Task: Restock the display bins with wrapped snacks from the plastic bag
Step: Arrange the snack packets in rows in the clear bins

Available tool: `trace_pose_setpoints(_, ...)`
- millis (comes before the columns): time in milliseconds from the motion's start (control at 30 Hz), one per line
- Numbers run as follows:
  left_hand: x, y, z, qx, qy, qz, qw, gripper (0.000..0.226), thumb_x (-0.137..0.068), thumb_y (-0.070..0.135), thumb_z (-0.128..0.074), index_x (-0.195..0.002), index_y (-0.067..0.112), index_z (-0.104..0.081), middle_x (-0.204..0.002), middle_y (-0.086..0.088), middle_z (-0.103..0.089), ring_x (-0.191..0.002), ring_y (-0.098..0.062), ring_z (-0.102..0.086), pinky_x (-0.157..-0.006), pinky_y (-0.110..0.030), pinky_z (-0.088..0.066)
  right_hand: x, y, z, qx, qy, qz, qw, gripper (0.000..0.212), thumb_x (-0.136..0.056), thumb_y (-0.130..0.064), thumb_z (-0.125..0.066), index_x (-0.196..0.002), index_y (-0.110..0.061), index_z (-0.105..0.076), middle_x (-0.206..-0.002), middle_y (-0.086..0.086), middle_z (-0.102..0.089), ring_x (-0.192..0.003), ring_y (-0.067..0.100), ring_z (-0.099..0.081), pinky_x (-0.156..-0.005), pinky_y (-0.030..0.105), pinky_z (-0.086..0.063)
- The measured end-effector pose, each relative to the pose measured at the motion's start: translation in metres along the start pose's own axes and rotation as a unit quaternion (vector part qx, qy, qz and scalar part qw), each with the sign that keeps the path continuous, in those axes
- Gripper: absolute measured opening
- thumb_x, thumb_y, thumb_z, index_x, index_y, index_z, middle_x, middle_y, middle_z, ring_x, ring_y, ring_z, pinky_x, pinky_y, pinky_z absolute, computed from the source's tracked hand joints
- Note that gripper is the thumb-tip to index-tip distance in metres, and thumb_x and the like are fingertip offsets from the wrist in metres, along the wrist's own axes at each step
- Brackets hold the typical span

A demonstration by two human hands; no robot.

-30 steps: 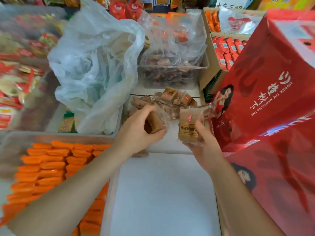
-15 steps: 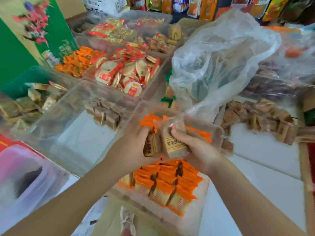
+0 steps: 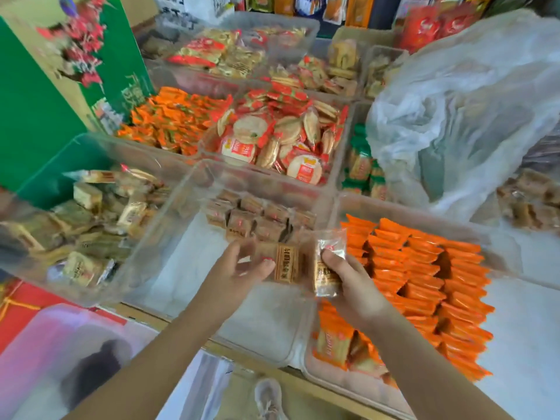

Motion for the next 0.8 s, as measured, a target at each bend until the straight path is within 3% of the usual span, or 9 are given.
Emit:
trace_pose_setpoints(67, -0.009, -0.013, 0.022, 0.016, -0.019, 0.048, 0.999, 0.022, -0.085, 0.019, -0.066, -0.106, 0.02, -0.059, -0.109, -0.004, -0.066, -0.098, -0.017, -0.065, -0.084, -0.031, -0.054, -0.01, 0.008, -0.02, 0.038, -0.004, 0.008, 0.999, 0.025, -0.076, -0.017, -0.067, -0.1, -0.012, -0.063, -0.083, 0.004, -0.07, -0.072, 0.014, -0.068, -0.057, 0.029, -0.055)
trace_pose_setpoints(133, -0.019, -0.014, 0.052, -0.038, 0.009, 0.019, 0.999, 0.033, -0.078, 0.025, -0.072, -0.108, 0.021, -0.059, -0.101, 0.001, -0.066, -0.096, -0.016, -0.063, -0.085, -0.033, -0.051, -0.022, 0.006, -0.035, 0.216, 0.027, 0.063, 0.974, 0.025, -0.08, -0.021, -0.07, -0.098, -0.006, -0.06, -0.085, 0.004, -0.066, -0.074, 0.011, -0.065, -0.062, 0.03, -0.053)
trace_pose_setpoints(233, -0.037, -0.01, 0.093, -0.17, 0.05, -0.045, 0.983, 0.036, -0.079, 0.018, -0.073, -0.11, 0.022, -0.055, -0.092, 0.011, -0.059, -0.09, -0.011, -0.057, -0.081, -0.025, -0.042, -0.044, 0.008, -0.053, 0.501, 0.034, 0.117, 0.857, 0.044, -0.074, -0.034, -0.071, -0.101, -0.002, -0.057, -0.091, 0.008, -0.064, -0.084, 0.023, -0.061, -0.075, 0.043, -0.05)
trace_pose_setpoints(333, -0.066, -0.019, 0.115, -0.419, -0.006, -0.101, 0.902, 0.032, -0.083, 0.026, -0.069, -0.11, 0.021, -0.051, -0.095, 0.011, -0.055, -0.091, -0.013, -0.056, -0.076, -0.027, -0.046, -0.067, 0.018, -0.065, 0.559, 0.043, 0.084, 0.824, 0.041, -0.079, -0.024, -0.071, -0.114, -0.018, -0.05, -0.08, -0.009, -0.057, -0.069, 0.009, -0.056, -0.061, 0.022, -0.05)
trace_pose_setpoints(433, -0.1, -0.045, 0.119, -0.642, -0.083, -0.123, 0.753, 0.017, -0.088, 0.019, -0.057, -0.092, 0.019, -0.041, -0.091, 0.003, -0.055, -0.088, -0.018, -0.054, -0.071, -0.035, -0.05, -0.088, 0.024, -0.069, 0.609, 0.087, 0.055, 0.787, 0.043, -0.081, -0.025, -0.069, -0.116, -0.02, -0.044, -0.075, -0.006, -0.053, -0.061, 0.01, -0.052, -0.052, 0.027, -0.045)
trace_pose_setpoints(500, -0.121, -0.062, 0.115, -0.701, -0.129, -0.103, 0.694, 0.017, -0.088, 0.012, -0.052, -0.101, 0.017, -0.043, -0.104, -0.001, -0.054, -0.097, -0.021, -0.053, -0.077, -0.035, -0.049, -0.101, 0.027, -0.072, 0.62, 0.095, 0.048, 0.777, 0.041, -0.082, -0.025, -0.067, -0.116, -0.02, -0.044, -0.084, -0.002, -0.057, -0.066, 0.016, -0.055, -0.056, 0.031, -0.049)
trace_pose_setpoints(667, -0.152, -0.059, 0.097, -0.721, -0.099, -0.152, 0.669, 0.035, -0.088, 0.006, -0.048, -0.122, 0.012, -0.044, -0.121, -0.004, -0.048, -0.111, -0.023, -0.048, -0.076, -0.032, -0.044, -0.125, 0.038, -0.087, 0.657, 0.085, 0.061, 0.747, 0.038, -0.084, -0.033, -0.066, -0.11, -0.014, -0.045, -0.083, -0.001, -0.054, -0.07, 0.019, -0.051, -0.057, 0.028, -0.039)
trace_pose_setpoints(733, -0.15, -0.045, 0.096, -0.703, -0.061, -0.223, 0.672, 0.034, -0.083, 0.003, -0.055, -0.116, 0.009, -0.052, -0.114, -0.007, -0.053, -0.107, -0.025, -0.052, -0.072, -0.033, -0.045, -0.133, 0.046, -0.09, 0.665, 0.076, 0.055, 0.741, 0.04, -0.085, -0.035, -0.064, -0.111, -0.013, -0.043, -0.078, 0.0, -0.054, -0.068, 0.021, -0.052, -0.056, 0.029, -0.04)
trace_pose_setpoints(800, -0.146, -0.041, 0.098, -0.688, -0.032, -0.308, 0.656, 0.037, -0.058, -0.001, -0.075, -0.092, 0.007, -0.064, -0.088, -0.008, -0.062, -0.082, -0.026, -0.061, -0.058, -0.031, -0.047, -0.139, 0.052, -0.092, 0.679, 0.066, 0.052, 0.729, 0.04, -0.088, -0.035, -0.061, -0.114, -0.012, -0.041, -0.083, 0.003, -0.055, -0.073, 0.023, -0.055, -0.058, 0.03, -0.042)
Point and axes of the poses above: each hand's wrist, its own x-axis away from the middle knuckle, its own z-axis out of the back of the hand, y = z × x, the point moved 4 cm from there along -x, towards the middle knuckle
